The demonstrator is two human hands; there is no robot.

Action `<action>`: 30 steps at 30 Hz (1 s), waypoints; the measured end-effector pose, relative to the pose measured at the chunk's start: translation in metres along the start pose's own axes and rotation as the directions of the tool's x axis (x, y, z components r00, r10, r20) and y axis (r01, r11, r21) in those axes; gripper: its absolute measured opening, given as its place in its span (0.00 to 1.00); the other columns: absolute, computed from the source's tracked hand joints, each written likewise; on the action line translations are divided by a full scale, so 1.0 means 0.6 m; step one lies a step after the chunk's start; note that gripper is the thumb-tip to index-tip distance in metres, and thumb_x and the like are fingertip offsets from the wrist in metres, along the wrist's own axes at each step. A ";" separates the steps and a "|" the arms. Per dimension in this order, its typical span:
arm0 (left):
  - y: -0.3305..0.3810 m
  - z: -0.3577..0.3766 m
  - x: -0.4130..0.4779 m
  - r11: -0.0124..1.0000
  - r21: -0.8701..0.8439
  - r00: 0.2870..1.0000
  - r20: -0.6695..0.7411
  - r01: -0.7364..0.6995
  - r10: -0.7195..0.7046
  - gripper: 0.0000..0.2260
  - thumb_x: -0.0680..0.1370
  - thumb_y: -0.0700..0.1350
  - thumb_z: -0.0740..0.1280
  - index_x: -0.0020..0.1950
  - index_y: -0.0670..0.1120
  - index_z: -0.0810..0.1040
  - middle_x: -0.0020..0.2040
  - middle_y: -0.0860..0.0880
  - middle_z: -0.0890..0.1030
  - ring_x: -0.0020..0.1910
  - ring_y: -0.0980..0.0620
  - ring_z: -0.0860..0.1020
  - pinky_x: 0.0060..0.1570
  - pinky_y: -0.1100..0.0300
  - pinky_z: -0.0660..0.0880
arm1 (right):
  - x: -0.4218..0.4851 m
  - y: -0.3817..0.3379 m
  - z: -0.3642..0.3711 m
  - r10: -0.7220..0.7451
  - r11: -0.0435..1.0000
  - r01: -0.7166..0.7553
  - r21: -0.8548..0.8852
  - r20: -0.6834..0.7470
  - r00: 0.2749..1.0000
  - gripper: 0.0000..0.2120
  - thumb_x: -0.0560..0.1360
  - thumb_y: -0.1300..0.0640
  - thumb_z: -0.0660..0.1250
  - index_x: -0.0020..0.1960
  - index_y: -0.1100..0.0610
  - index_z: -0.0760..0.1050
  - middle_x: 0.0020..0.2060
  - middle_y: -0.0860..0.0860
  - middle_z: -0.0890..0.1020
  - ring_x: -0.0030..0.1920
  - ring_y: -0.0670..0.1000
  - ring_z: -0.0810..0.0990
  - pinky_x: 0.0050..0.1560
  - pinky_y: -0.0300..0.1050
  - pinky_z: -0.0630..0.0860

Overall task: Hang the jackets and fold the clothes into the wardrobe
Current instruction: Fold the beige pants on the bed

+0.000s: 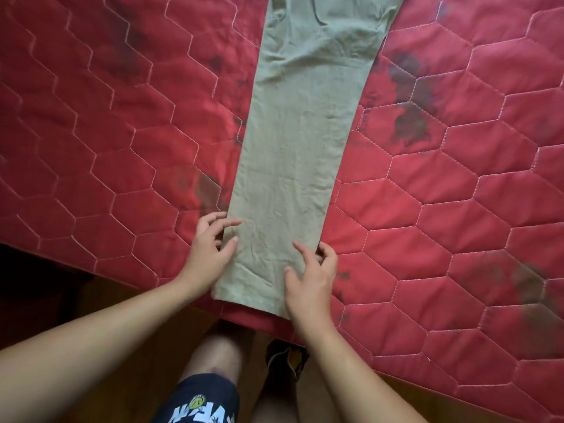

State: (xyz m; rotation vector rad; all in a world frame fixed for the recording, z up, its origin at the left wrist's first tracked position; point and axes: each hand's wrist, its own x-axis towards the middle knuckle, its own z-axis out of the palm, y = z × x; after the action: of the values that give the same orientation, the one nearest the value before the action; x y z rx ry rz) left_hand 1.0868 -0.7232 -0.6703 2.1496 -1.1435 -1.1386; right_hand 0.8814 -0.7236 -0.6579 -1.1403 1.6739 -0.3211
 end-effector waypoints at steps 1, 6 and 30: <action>0.011 -0.009 0.003 0.993 -0.075 0.995 0.062 0.086 -0.082 0.18 0.80 0.35 0.66 0.59 0.58 0.79 0.65 0.49 0.73 0.59 0.58 0.76 0.61 0.60 0.75 | 0.014 -0.006 -0.008 0.077 0.993 -0.082 0.090 0.059 0.995 0.22 0.74 0.66 0.68 0.67 0.52 0.78 0.67 0.53 0.71 0.64 0.49 0.72 0.69 0.35 0.64; 0.058 -0.074 0.032 0.929 -0.132 0.879 0.391 0.346 -0.272 0.15 0.83 0.34 0.57 0.56 0.47 0.81 0.43 0.49 0.81 0.39 0.52 0.77 0.36 0.58 0.75 | 0.059 -0.047 -0.070 0.255 0.921 -0.332 0.203 0.331 0.909 0.21 0.72 0.73 0.60 0.57 0.57 0.82 0.44 0.52 0.82 0.32 0.45 0.77 0.32 0.35 0.71; 0.320 -0.062 0.468 0.793 -0.600 0.981 0.195 0.101 0.023 0.10 0.82 0.40 0.66 0.63 0.44 0.74 0.54 0.43 0.83 0.50 0.48 0.82 0.55 0.48 0.80 | 0.485 -0.323 -0.203 -0.083 0.849 0.046 0.526 0.047 0.995 0.13 0.75 0.46 0.71 0.58 0.47 0.79 0.53 0.48 0.86 0.55 0.54 0.85 0.54 0.56 0.82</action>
State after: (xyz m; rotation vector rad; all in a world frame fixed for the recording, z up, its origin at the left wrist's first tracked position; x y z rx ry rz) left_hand 1.1179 -1.0631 -0.6450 1.5858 -0.6630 -1.5122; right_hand 0.8763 -1.0937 -0.6480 -0.7812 1.3653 -0.7278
